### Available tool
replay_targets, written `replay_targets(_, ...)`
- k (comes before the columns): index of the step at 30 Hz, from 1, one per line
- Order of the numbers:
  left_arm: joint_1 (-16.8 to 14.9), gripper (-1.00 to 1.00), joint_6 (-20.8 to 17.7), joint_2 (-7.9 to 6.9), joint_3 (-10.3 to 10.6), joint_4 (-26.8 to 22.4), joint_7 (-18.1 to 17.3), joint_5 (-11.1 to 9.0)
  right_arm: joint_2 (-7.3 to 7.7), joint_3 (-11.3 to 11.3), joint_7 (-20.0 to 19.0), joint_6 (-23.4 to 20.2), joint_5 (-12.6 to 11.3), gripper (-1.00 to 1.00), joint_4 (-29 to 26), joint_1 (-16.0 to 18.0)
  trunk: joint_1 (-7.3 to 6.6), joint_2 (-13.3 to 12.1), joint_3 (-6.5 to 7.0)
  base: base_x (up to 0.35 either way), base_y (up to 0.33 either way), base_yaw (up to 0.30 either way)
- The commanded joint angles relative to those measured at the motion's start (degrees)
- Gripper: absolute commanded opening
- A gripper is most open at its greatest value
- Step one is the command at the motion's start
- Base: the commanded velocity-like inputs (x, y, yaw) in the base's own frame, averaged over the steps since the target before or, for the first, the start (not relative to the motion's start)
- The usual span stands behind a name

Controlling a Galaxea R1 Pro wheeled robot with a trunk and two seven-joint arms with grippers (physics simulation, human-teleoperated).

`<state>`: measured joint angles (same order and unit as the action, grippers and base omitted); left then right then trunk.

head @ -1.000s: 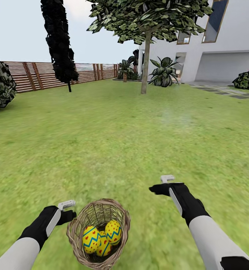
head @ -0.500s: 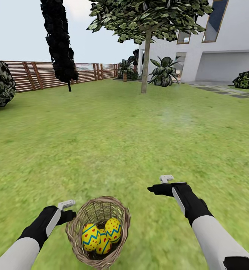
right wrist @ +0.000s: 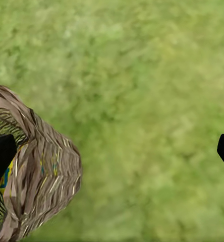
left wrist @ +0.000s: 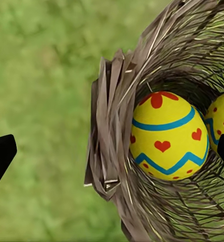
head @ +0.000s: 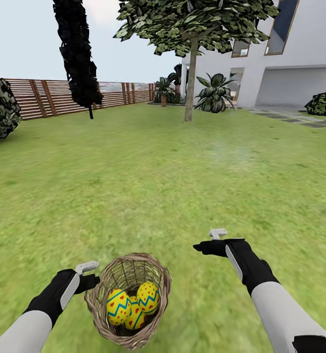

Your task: Take the three Easter eggs out of the wicker basket on the lawn in the garden, then place them on the lawn next to a single tree (choose any tree) so that all three eggs are next to the same tree and none are left in the basket.

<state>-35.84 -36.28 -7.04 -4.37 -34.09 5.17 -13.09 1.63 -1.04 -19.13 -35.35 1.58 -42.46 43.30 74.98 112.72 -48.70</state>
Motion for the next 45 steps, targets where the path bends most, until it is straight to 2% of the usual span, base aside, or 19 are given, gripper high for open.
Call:
replay_targets(1, 0.0, 1.0, -0.3, 0.01, 0.0, -0.1, 0.5, -0.6, 0.04, -0.1, -0.2, -0.2, 0.2, 1.0, -0.1, 0.0, 0.22, 0.4, -0.24, 0.0, 0.0, 0.0)
replay_targets(45, 0.0, 1.0, -0.3, 0.1, 0.1, -0.1, 0.5, -0.6, -0.05, -0.1, -0.2, -0.2, 0.2, 1.0, -0.1, 0.0, 9.88, 18.1, -8.14, 0.0, 0.0, 0.0)
